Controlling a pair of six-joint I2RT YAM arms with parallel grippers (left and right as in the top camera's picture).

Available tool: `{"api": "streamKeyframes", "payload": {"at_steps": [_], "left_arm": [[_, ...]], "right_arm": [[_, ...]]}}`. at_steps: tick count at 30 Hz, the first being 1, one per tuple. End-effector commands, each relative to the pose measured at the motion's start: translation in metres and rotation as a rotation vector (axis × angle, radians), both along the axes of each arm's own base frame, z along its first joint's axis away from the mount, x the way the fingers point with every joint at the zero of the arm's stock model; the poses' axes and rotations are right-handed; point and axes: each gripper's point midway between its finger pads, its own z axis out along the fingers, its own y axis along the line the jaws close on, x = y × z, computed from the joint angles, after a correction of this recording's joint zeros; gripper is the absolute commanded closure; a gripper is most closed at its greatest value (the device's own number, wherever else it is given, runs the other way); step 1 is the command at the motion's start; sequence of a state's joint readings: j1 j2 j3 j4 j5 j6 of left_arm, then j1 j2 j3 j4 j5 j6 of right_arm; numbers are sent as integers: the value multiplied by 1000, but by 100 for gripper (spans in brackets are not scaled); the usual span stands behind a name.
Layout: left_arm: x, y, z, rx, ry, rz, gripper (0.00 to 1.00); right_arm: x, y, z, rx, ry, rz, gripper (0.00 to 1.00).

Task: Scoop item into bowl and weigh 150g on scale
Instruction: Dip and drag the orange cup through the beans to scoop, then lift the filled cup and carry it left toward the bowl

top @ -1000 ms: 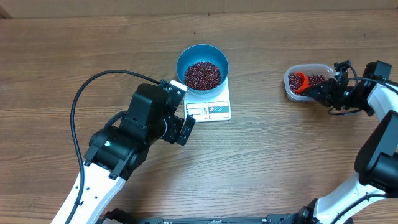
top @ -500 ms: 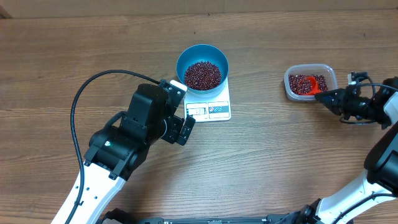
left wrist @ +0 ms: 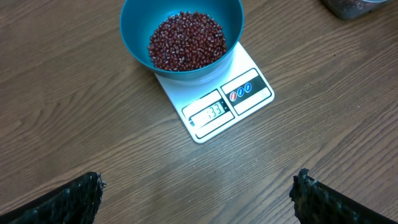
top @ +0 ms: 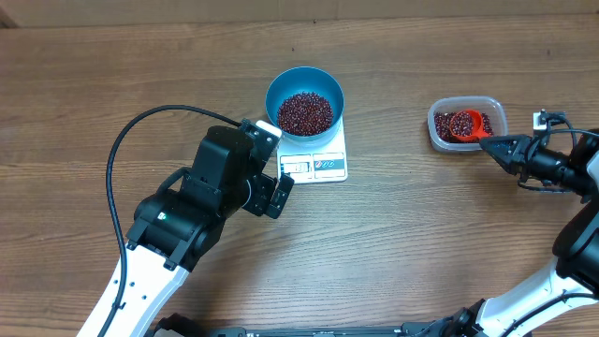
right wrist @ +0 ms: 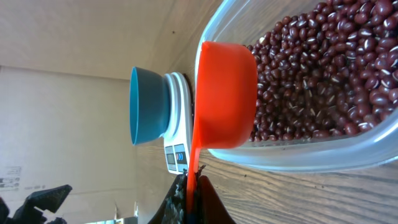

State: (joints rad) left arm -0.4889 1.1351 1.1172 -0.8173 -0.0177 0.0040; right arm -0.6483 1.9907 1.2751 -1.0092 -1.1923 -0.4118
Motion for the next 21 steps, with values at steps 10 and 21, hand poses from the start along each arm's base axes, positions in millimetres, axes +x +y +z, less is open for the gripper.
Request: {"api": "streamKeyframes", "payload": {"at_steps": [10,21], "left_arm": [[1,-1,9,-12,-21,-15,0],[1,-1,9,-12,-21,-15,1]], "right_arm": [[-14,22,28,156,-70,31,96],[-14,69,47,244,-92,128,96]]}}
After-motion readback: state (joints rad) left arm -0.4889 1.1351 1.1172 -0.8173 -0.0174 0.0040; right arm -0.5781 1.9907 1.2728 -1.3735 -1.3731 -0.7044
